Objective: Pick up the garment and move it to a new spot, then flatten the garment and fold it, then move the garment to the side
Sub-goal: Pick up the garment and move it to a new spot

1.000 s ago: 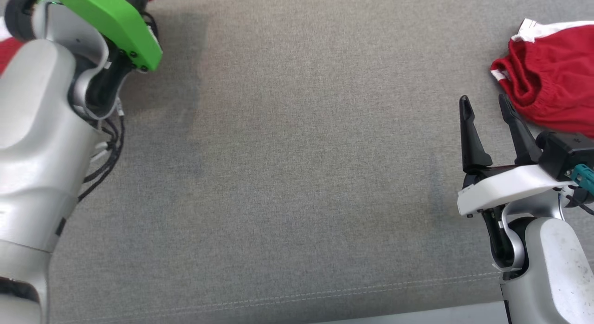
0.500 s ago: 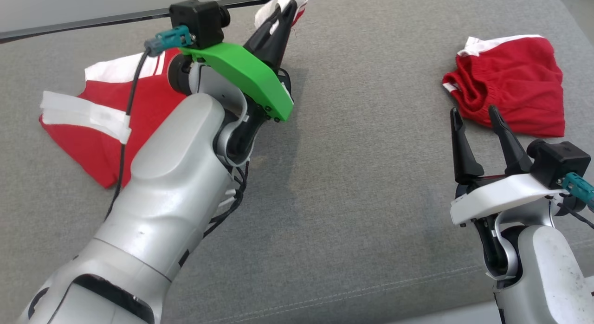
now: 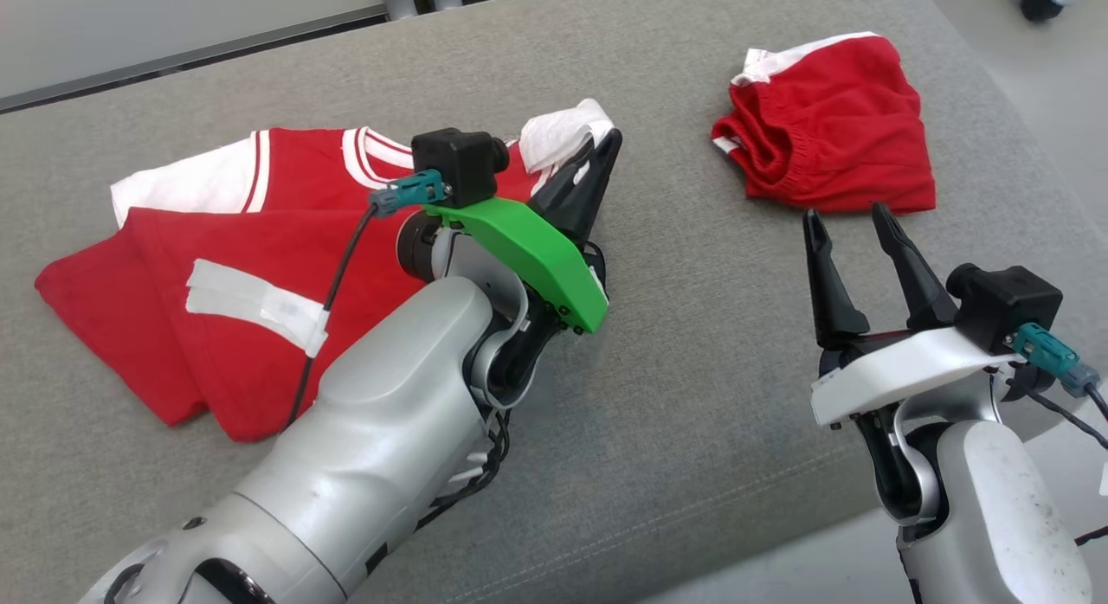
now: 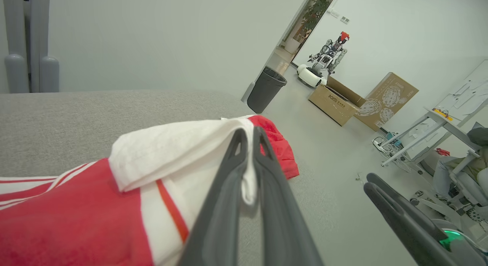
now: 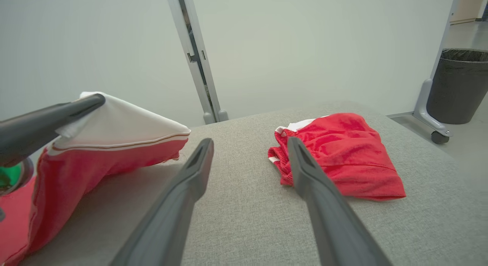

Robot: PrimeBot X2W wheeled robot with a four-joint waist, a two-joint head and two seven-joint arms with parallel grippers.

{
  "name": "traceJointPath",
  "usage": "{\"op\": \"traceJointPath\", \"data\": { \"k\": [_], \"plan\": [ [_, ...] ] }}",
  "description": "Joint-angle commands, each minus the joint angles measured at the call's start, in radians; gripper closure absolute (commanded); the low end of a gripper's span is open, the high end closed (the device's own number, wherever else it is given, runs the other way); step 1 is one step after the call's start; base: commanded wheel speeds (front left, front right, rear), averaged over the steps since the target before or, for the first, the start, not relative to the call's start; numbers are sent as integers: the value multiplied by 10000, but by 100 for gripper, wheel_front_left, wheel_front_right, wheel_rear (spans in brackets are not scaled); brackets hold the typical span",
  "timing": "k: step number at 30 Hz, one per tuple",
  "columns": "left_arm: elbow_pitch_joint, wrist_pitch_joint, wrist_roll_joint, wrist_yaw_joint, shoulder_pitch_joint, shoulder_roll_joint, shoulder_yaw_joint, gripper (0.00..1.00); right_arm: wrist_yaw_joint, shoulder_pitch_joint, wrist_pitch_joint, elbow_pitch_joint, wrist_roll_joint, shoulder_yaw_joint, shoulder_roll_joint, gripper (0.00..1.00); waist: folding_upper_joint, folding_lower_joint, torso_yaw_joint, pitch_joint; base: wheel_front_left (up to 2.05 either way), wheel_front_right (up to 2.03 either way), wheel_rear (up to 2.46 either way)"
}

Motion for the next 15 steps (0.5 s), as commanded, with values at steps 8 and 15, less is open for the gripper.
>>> {"op": "traceJointPath", "data": {
  "k": [8,15],
  "plan": [
    [355,-222,-599,382,287,25,-1438,100,0,-241,-197,227,229,294,-7,0,-1,1,-746,339,0,0,0],
    [926,-196,-1090,544,470,20,-2348,96,0,-444,-265,476,308,550,-7,0,-1,1,-912,418,0,0,0]
  ]
}}
